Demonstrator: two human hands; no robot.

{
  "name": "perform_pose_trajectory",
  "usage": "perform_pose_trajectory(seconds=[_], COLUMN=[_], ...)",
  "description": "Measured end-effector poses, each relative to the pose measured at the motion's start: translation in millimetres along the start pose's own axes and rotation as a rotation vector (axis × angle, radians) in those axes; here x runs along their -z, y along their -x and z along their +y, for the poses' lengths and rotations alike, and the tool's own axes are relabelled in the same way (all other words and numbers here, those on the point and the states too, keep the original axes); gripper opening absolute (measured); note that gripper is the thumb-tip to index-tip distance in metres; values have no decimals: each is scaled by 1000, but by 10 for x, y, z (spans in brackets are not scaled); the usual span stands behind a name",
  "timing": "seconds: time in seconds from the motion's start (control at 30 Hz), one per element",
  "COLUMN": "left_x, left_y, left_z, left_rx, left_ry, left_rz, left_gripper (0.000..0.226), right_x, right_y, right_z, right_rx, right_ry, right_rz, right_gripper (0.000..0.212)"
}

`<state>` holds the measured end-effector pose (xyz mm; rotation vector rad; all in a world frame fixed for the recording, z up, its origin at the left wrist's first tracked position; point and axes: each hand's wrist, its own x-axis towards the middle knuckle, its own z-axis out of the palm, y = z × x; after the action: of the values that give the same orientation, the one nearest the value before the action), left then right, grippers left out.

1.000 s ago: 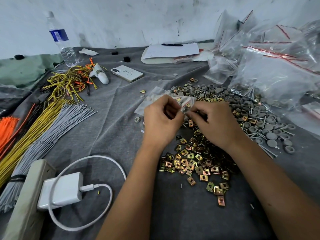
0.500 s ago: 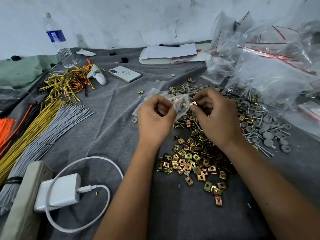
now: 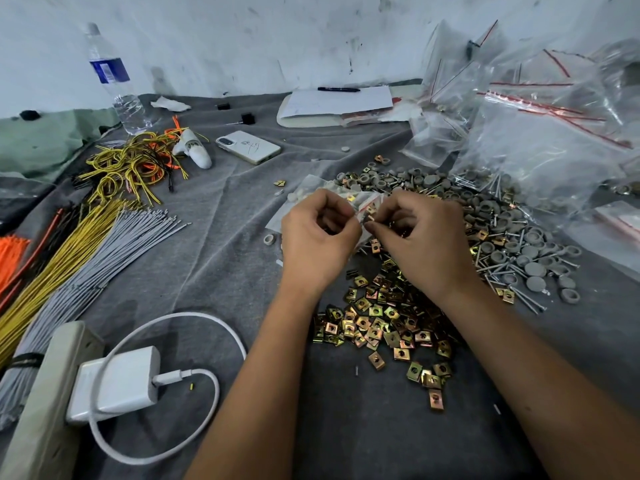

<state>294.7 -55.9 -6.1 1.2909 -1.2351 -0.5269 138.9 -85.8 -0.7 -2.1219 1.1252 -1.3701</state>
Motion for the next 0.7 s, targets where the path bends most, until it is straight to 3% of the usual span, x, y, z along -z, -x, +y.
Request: perform_pose_trajectory(seconds=[0.17,0.33,0.4,0.57,0.7], left_x=[4,56,75,91,85], left_y=[-22,-50,-70,-76,-79], left_z=[-9,-46,-43,-11,-16], left_rx=[27,96,117,125,126], left_ry=[33,74,85,101,103], left_rz=[45,210,277,339,317], left_gripper=[23,18,19,19,11], right_x=[12,61,70,-1,-10], right_y=[-2,-14,-8,12,1], right_z=[-7,-11,-3,25,39], right_rx=[34,71,107,168,188], right_ry=[-15,14,33,278,308], right_rz=[-2,-6,-104,-548,-547], right_gripper=[10,9,9,24,15])
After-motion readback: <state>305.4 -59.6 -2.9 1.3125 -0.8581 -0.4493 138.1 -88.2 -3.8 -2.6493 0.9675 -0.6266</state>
